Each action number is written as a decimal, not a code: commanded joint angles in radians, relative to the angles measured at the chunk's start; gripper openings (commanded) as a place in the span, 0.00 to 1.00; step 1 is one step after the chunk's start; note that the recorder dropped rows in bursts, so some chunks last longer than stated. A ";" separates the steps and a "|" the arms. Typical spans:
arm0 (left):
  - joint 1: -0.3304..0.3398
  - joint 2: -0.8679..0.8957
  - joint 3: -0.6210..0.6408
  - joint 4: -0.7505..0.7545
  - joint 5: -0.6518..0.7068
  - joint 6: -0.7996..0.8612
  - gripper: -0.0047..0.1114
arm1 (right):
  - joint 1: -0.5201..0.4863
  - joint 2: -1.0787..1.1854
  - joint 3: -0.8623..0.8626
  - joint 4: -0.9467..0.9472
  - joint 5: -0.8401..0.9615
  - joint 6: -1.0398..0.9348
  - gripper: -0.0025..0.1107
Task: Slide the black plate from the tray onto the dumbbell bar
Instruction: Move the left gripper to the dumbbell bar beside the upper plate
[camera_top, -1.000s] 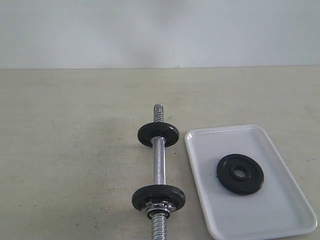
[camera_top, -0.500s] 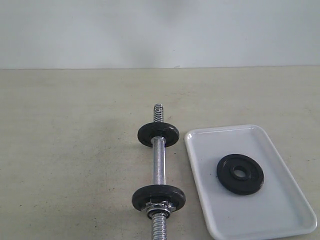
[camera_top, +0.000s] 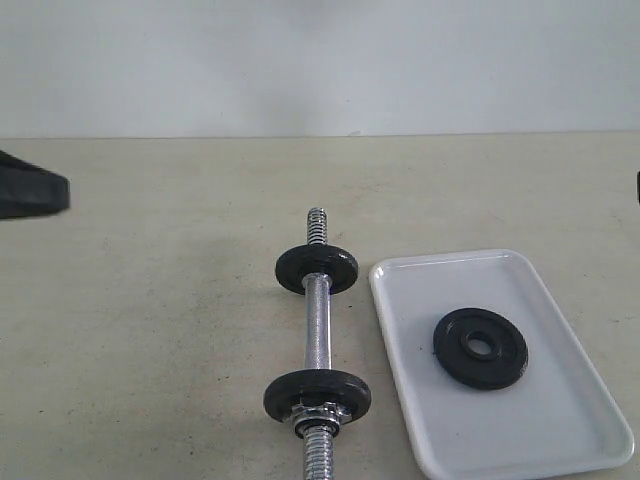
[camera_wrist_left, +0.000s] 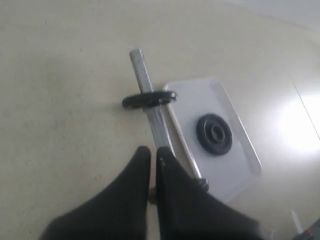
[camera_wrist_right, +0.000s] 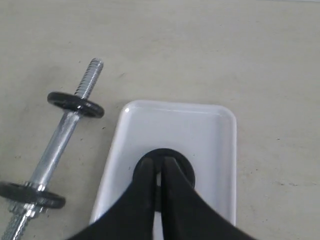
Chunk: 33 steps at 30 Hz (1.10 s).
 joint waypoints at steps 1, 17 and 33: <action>-0.101 0.165 0.045 -0.037 -0.061 0.052 0.08 | -0.001 0.002 -0.010 0.037 0.094 -0.100 0.02; -0.577 0.542 -0.044 -0.094 -0.603 -0.058 0.08 | -0.001 0.002 -0.010 0.037 0.220 -0.188 0.02; -0.627 0.788 -0.283 0.021 -0.572 -0.064 0.08 | -0.001 0.002 -0.010 0.037 0.220 -0.218 0.02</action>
